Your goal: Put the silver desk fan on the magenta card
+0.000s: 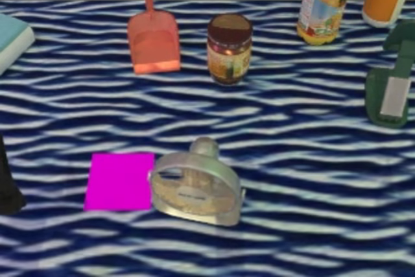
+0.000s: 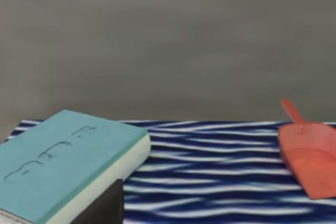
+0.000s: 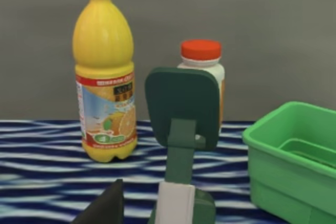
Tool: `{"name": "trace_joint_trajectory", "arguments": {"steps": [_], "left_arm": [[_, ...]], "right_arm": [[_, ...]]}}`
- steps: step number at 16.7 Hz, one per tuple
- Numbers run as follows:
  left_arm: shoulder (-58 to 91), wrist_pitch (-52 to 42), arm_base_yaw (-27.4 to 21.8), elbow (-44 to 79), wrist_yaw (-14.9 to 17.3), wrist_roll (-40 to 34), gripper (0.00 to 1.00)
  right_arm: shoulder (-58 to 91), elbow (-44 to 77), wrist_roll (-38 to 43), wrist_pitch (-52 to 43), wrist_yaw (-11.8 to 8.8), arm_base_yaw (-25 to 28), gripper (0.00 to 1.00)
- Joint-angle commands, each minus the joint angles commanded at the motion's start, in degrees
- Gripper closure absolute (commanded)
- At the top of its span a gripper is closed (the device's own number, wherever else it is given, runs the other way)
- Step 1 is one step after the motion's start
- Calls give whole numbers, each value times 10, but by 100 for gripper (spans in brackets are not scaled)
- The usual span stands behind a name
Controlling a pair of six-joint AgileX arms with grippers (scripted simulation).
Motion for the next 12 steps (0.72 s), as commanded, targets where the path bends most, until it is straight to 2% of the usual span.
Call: {"name": "trace_joint_trajectory", "arguments": {"steps": [5, 8, 12], "left_arm": [[36, -33, -19, 32, 3, 25, 0], [126, -106, -61, 113, 5, 80, 0], [314, -245, -137, 279, 6, 187, 0]], "right_arm": [[0, 0, 0, 0, 0, 0, 0], [0, 0, 0, 0, 0, 0, 0], [0, 0, 0, 0, 0, 0, 0]]}}
